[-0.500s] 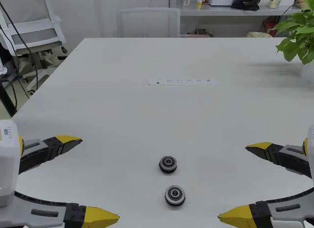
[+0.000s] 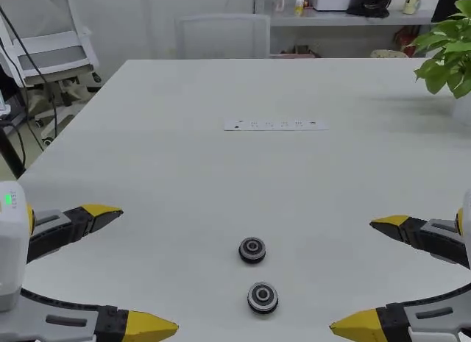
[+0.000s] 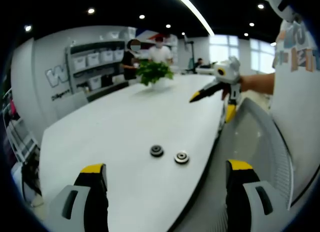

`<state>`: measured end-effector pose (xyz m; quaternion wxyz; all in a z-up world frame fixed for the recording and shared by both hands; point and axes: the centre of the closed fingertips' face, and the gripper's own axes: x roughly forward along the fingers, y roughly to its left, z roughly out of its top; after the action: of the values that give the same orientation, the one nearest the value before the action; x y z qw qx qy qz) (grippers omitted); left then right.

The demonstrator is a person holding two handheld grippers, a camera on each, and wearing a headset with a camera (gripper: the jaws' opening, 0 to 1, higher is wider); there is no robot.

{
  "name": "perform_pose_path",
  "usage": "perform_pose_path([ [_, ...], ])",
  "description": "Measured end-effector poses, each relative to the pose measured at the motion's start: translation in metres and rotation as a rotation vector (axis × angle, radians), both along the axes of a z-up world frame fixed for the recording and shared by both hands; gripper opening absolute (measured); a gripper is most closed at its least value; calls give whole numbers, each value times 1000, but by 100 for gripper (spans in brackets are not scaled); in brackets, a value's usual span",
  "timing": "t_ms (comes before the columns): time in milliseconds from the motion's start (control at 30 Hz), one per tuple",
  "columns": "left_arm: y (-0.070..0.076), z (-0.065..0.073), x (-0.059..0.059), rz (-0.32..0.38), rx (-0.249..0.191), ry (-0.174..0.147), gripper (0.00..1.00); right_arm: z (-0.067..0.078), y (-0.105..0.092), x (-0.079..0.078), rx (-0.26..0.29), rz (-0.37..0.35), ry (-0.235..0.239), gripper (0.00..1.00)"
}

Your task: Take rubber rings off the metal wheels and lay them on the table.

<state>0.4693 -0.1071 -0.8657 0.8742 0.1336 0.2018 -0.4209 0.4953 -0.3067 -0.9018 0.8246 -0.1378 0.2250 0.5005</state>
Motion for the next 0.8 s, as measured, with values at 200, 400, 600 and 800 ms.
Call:
perform_pose_path([
  [200,0,0,1,-1,0,0,100,0,-1,0,1,-2,3,98],
  [400,1,-1,2,0,-2,3,100,-1,0,1,-3,2,4,98],
  [600,1,-2,2,-3,-3,5,100,-1,0,1,-7,5,7,98],
  [800,1,-3,2,-4,-3,6,100,-2,1,1,-11,10,10,98],
])
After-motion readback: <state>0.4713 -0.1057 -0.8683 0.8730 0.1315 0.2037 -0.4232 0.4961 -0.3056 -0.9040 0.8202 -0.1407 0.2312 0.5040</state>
